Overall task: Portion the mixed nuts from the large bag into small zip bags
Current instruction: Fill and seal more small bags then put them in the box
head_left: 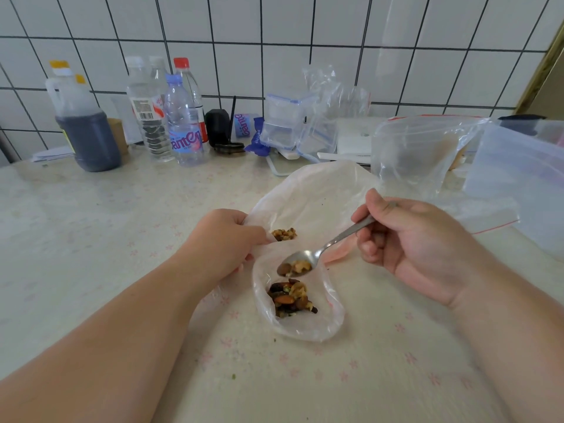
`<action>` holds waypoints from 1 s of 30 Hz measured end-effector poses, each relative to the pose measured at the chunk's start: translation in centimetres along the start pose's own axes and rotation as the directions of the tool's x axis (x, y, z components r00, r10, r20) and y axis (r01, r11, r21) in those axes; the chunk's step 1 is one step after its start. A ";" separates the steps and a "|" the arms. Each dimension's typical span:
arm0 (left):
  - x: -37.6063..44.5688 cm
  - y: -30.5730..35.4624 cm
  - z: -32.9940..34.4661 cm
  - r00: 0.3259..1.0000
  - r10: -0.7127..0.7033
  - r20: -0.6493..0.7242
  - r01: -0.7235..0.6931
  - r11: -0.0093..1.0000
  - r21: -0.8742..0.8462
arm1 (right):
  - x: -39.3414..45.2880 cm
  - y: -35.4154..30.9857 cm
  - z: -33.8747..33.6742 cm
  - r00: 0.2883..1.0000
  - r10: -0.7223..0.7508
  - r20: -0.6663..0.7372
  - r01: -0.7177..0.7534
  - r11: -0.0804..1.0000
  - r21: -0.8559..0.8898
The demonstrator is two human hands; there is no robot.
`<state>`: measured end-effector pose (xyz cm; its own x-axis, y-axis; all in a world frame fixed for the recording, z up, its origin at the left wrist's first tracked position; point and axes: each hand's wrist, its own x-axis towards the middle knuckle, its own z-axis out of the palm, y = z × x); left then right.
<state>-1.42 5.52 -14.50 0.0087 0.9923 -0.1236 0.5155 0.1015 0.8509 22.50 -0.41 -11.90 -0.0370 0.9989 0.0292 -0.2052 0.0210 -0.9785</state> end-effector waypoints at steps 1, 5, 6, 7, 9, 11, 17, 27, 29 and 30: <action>0.0 0.0 0.0 1.000 0.001 0.002 -0.001 1.000 0.000 | -0.1 0.1 -0.1 0.999 -0.036 0.033 0.038 0.998 -0.046; 0.3 -0.2 0.1 1.000 0.001 0.008 -0.001 1.000 -0.006 | -0.7 0.1 0.0 0.936 -0.222 0.273 0.306 0.897 -0.319; 0.4 -0.3 0.1 1.000 0.006 0.006 -0.006 1.000 -0.008 | -0.9 0.1 0.0 0.912 -0.243 0.332 0.354 0.874 -0.334; 0.4 -0.3 0.1 1.000 0.014 0.004 -0.014 1.000 -0.011 | -1.0 -0.1 0.0 0.898 -0.261 0.354 0.380 0.867 -0.323; 0.4 -0.5 0.0 0.999 0.042 0.004 -0.042 0.999 -0.019 | -1.0 -0.3 0.0 0.915 -0.310 0.259 0.375 0.890 -0.261; 0.3 -0.5 0.0 0.997 0.073 0.003 -0.073 0.997 -0.023 | -0.8 -0.2 -0.1 0.930 -0.366 0.018 0.359 0.899 -0.250; 0.1 0.0 0.1 0.993 0.117 -0.024 -0.118 0.991 -0.060 | 0.1 1.6 0.7 0.856 -0.381 -0.348 0.157 0.835 -0.527; -0.2 -0.2 0.6 0.968 0.235 -0.092 -0.238 0.971 -0.023 | 0.4 3.0 1.3 0.908 -0.318 -0.272 0.070 0.756 -0.651; -0.3 -0.2 0.5 0.971 0.229 -0.071 -0.232 0.972 -0.041 | 0.7 3.2 1.2 0.905 -0.265 -0.332 0.029 0.818 -0.574; -0.3 -0.1 0.5 0.973 0.223 -0.058 -0.226 0.973 -0.050 | 0.8 3.3 1.2 0.902 -0.244 -0.356 0.015 0.841 -0.540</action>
<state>-1.05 5.15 -14.83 0.0738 0.9923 0.0991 0.4567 -0.1220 0.8812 20.58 0.41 -14.84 0.3647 0.9110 0.1926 0.3553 0.0550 -0.9331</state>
